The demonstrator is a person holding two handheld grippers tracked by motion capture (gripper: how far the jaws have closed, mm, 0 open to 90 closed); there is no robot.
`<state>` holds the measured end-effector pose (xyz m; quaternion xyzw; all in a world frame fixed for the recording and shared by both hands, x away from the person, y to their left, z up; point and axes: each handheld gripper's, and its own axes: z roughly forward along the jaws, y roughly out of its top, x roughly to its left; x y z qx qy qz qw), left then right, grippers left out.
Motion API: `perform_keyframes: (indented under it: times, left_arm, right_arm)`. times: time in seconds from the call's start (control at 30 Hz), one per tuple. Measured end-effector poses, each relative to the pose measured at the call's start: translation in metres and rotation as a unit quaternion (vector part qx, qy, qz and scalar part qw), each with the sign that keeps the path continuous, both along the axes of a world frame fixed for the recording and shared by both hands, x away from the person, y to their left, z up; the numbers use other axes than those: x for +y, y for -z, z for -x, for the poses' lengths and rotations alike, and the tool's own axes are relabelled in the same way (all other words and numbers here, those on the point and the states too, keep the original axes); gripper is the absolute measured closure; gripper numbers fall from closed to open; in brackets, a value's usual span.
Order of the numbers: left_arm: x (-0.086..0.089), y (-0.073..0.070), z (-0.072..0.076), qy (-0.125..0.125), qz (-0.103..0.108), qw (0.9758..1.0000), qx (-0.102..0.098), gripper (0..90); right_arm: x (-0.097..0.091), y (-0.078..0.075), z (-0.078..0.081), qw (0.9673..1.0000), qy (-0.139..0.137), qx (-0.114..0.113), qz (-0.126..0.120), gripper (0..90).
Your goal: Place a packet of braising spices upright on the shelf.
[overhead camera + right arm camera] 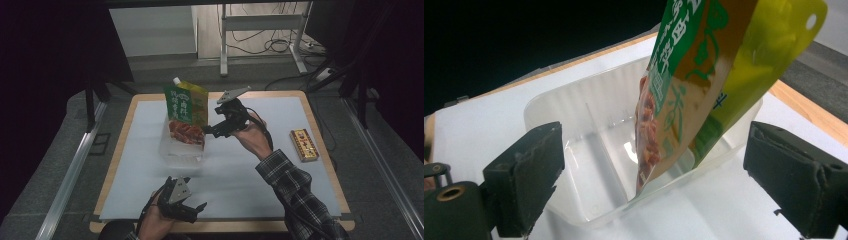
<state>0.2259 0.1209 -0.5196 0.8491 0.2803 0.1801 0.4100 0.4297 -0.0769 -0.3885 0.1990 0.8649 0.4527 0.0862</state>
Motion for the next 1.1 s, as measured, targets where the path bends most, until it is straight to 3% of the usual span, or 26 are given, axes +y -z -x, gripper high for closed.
perform_keyframes:
  times: [0.17,0.37,0.67,1.1]
  left_arm:
    - [0.003,0.0,-0.002,0.007,0.017,0.9998,0.002,7.4]
    - [0.003,0.001,-0.002,0.013,0.023,0.9997,0.004,8.1]
    - [0.003,0.003,-0.003,0.012,0.023,0.9997,-0.001,8.2]
    - [0.004,0.004,-0.004,0.006,0.046,0.9989,-0.003,5.6]
  right_arm:
    - [-0.007,0.006,0.004,0.9999,0.001,0.011,0.001,6.7]
    - [-0.016,0.014,0.01,0.9998,0.004,0.019,0.001,4.5]
    - [-0.031,0.023,0.02,0.9998,0.011,0.017,0.001,2.3]
    - [-0.048,0.041,0.035,0.9995,0.014,0.016,0.022,0.0]
